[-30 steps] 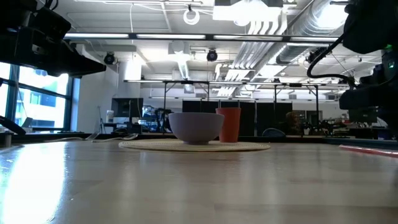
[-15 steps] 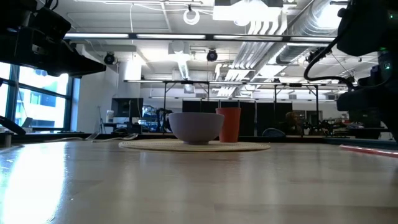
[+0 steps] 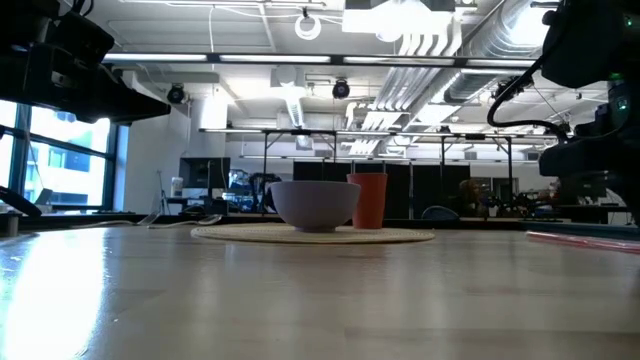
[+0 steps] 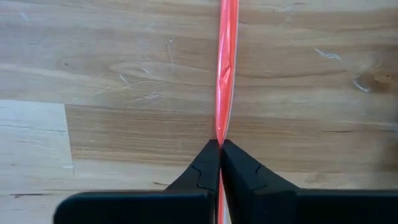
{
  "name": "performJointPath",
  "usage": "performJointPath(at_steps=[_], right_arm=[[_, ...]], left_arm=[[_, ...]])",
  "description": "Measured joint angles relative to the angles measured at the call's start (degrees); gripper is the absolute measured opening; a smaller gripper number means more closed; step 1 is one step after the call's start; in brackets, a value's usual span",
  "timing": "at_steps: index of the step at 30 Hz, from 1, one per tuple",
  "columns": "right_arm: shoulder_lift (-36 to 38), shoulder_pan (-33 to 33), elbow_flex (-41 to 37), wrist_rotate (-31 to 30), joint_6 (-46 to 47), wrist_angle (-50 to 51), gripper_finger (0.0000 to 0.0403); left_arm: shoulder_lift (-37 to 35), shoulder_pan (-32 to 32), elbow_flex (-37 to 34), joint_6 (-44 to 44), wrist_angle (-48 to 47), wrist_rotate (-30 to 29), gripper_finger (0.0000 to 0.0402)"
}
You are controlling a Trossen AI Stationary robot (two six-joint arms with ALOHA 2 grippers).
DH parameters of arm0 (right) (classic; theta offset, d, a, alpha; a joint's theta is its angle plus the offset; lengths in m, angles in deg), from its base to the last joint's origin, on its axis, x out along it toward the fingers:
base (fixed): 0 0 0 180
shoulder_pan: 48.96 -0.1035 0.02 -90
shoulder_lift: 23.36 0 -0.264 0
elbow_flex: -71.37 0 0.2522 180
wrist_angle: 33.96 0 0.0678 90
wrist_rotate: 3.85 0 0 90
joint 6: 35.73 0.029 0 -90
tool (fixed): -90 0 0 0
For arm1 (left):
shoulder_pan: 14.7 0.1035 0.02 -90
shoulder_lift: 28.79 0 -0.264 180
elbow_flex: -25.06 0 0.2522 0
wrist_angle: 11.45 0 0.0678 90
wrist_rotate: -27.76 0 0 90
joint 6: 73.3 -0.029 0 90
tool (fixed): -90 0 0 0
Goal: Pick & Place Utensil
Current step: Put the orange straw in the orange cup
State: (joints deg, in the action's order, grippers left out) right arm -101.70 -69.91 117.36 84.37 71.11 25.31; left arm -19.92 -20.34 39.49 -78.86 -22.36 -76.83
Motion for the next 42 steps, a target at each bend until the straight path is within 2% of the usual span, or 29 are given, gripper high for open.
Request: performJointPath(at_steps=[10,12,16,20,24,31,36,42], right_arm=[[-0.22,0.09,8.2,-7.43,-4.44,9.89,0.0001],[-0.16,0.09,10.33,-11.24,-6.94,10.49,0.0001],[-0.16,0.36,14.84,-22.97,-14.07,10.22,0.0002],[-0.14,2.52,17.68,-35.5,-26.0,5.85,0.0001],[-0.09,7.22,17.7,-45.78,-42.75,-8.07,0.0001],[-0.09,18.08,13.13,-49.97,-73.72,-43.83,0.0001],[-0.2,26.67,7.04,-45.53,-90.72,-71.96,0.0001],[-7.9,37.35,3.18,-35.71,-100.8,-98.38,0.0001]], left_arm=[[-0.01,0.01,0.0,0.0,0.0,0.0,0.0056],[0.0,0.0,0.0,0.0,0.0,0.0,0.0056],[0.01,0.01,0.0,0.0,0.0,0.0,0.0056],[0.01,0.0,0.0,0.0,0.0,0.0,0.0056],[0.01,0.01,0.0,0.0,0.0,0.0,0.0056],[0.01,0.0,0.0,0.0,0.0,0.0,0.0056],[0.0,0.0,0.0,0.0,0.0,0.0,0.0056],[0.0,-0.01,0.0,0.0,0.0,0.0,0.0056]])
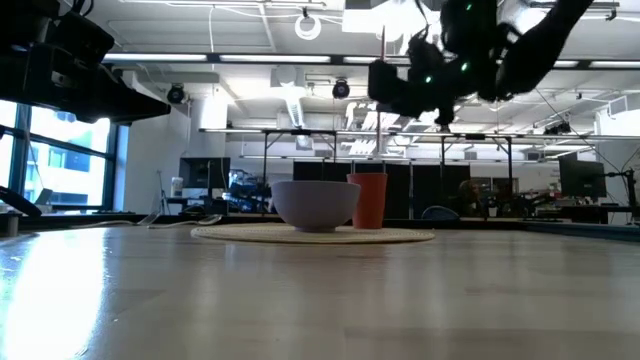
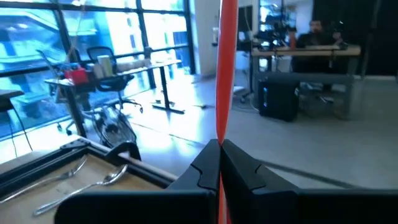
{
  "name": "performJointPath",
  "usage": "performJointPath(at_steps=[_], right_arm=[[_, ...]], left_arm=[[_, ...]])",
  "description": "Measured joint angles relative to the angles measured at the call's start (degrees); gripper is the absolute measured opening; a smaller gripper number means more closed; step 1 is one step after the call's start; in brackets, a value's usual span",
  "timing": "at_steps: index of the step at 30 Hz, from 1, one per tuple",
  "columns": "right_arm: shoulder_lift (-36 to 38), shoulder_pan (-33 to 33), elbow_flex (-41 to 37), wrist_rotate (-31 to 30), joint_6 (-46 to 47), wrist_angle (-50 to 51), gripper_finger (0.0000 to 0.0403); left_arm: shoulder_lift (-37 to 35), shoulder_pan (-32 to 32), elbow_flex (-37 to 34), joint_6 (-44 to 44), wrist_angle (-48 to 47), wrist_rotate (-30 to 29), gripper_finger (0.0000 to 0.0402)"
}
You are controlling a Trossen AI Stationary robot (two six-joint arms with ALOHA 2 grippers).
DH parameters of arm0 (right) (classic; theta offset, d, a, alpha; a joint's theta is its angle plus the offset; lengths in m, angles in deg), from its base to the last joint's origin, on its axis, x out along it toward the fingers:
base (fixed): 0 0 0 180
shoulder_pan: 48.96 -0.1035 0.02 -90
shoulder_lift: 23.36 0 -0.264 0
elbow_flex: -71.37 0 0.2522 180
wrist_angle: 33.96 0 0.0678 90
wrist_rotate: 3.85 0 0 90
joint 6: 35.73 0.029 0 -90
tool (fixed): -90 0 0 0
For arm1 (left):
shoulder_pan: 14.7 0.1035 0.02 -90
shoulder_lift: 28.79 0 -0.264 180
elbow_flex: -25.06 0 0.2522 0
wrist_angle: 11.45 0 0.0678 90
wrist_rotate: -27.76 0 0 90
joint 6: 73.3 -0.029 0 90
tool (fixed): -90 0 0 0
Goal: Pick & Place Utensil
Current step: Put the orange straw in the orange cup
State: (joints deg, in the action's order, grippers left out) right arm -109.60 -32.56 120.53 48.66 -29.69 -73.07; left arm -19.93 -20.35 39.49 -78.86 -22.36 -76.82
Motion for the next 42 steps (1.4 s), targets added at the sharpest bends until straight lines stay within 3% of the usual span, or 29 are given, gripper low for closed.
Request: performJointPath(at_steps=[5,16,32,42], right_arm=[[-9.09,6.42,2.68,9.13,-2.13,-10.29,0.0001],[-15.77,10.64,5.87,11.84,-3.07,-10.81,0.0001],[-16.26,10.62,5.85,13.94,-2.04,-0.79,0.0027],[-13.87,10.62,5.83,15.46,-1.58,5.78,0.0071]], left_arm=[[0.02,0.02,0.0,0.0,0.0,0.0,0.0056],[0.0,0.02,0.0,0.0,0.0,0.01,0.0056],[0.0,0.02,0.0,0.0,0.0,0.0,0.0056],[0.01,0.02,0.0,0.01,0.0,0.0,0.0056]])
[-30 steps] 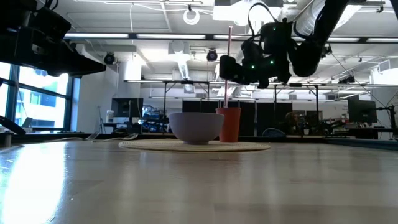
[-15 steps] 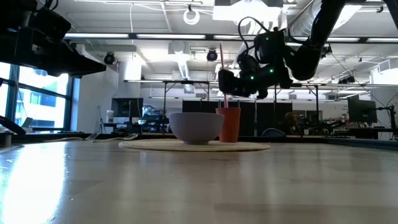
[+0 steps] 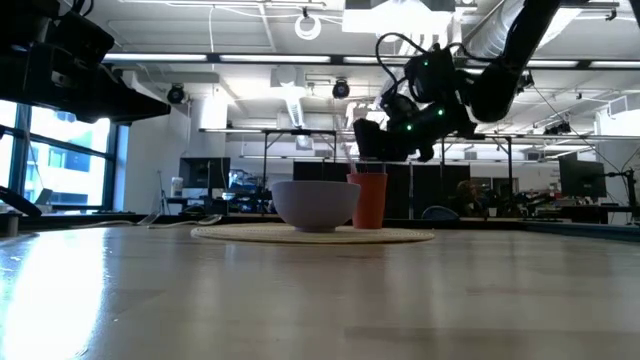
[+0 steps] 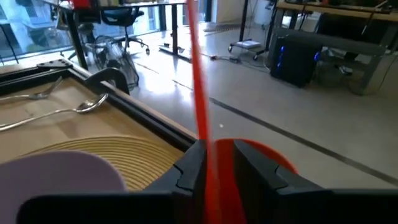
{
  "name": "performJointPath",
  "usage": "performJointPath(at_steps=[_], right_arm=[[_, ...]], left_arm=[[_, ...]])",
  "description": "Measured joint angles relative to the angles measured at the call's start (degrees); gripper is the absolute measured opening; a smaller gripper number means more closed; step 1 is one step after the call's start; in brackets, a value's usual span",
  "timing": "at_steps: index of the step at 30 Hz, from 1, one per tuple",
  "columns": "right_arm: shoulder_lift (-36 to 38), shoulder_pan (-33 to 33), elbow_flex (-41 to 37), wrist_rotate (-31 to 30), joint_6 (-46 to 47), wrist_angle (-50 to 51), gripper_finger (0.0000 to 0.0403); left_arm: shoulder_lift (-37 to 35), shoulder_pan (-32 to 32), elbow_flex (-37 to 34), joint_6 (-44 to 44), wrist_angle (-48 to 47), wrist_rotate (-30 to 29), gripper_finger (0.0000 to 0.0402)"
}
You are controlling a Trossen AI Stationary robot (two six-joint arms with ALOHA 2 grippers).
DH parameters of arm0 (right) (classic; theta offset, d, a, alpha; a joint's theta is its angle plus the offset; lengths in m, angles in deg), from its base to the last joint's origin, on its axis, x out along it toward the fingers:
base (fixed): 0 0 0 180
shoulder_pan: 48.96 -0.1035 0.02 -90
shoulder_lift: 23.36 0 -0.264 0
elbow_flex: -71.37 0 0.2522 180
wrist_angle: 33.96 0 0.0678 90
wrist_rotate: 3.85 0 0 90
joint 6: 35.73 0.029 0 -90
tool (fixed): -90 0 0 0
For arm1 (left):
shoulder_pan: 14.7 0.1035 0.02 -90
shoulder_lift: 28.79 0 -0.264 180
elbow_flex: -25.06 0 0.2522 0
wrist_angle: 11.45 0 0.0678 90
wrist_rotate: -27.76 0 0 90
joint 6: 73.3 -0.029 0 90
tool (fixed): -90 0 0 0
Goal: Pick & Place Utensil
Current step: Put the orange straw in the orange cup, then put the silver spoon in the purple bowl
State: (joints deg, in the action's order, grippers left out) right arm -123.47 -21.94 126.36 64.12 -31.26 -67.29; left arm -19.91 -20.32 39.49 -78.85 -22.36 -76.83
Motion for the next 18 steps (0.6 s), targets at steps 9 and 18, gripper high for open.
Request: performJointPath(at_steps=[9,18], right_arm=[[13.1,-1.08,0.0,0.68,0.02,16.95,0.0113],[25.11,-13.89,0.0,1.18,-0.74,28.34,0.0118]], left_arm=[[-0.01,0.0,0.0,-0.01,0.01,0.0,0.0056],[0.01,-0.01,0.0,-0.01,0.0,0.0,0.0056]])
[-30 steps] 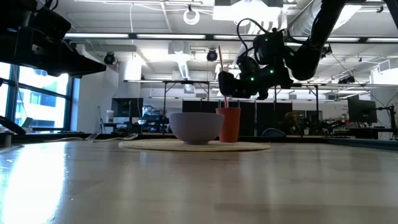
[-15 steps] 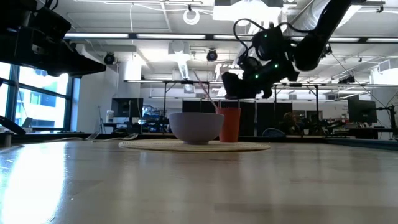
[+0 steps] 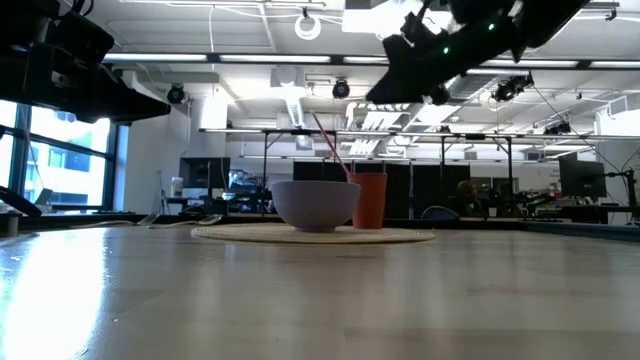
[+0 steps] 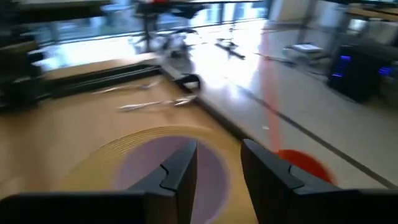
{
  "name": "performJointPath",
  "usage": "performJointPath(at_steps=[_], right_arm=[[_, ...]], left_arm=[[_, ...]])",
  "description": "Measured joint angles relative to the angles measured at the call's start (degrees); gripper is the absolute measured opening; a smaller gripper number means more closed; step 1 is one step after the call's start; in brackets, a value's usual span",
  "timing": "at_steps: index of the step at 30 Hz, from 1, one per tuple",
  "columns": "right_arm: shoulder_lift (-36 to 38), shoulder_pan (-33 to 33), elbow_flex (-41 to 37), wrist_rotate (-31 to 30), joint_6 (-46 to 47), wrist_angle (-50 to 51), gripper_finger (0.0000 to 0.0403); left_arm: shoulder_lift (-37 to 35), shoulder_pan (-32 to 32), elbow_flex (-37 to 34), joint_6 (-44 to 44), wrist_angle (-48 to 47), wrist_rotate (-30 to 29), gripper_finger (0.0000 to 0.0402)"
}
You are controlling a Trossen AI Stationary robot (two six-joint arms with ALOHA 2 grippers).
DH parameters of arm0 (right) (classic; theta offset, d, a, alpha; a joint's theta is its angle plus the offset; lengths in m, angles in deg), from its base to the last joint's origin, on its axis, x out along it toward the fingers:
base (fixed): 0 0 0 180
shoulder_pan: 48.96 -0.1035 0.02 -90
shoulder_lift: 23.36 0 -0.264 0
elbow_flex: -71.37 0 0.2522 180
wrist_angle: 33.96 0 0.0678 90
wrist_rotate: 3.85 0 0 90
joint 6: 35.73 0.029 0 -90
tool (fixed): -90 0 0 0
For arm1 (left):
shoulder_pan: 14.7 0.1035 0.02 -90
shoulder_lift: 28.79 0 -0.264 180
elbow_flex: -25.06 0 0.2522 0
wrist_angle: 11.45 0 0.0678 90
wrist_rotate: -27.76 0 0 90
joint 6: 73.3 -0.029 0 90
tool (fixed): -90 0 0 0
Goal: Pick & Place Utensil
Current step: Put the silver spoon in the purple bowl
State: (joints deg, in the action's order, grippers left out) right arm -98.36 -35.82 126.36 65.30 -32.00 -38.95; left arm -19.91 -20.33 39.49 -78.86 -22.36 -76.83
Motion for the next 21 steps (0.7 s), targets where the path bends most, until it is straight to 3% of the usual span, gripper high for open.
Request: performJointPath(at_steps=[8,17,21], right_arm=[[-0.48,-11.15,0.0,-0.18,-0.22,0.41,0.0117],[-0.44,-12.91,0.0,2.79,0.33,-0.3,0.0118],[-0.44,-12.89,0.0,2.99,2.43,-0.17,0.0118]], left_arm=[[-0.01,0.0,0.0,0.0,0.0,0.0,0.0056],[-0.02,-0.01,0.0,0.34,0.02,0.0,0.0056],[0.0,0.0,0.0,5.28,0.2,0.05,0.0056]])
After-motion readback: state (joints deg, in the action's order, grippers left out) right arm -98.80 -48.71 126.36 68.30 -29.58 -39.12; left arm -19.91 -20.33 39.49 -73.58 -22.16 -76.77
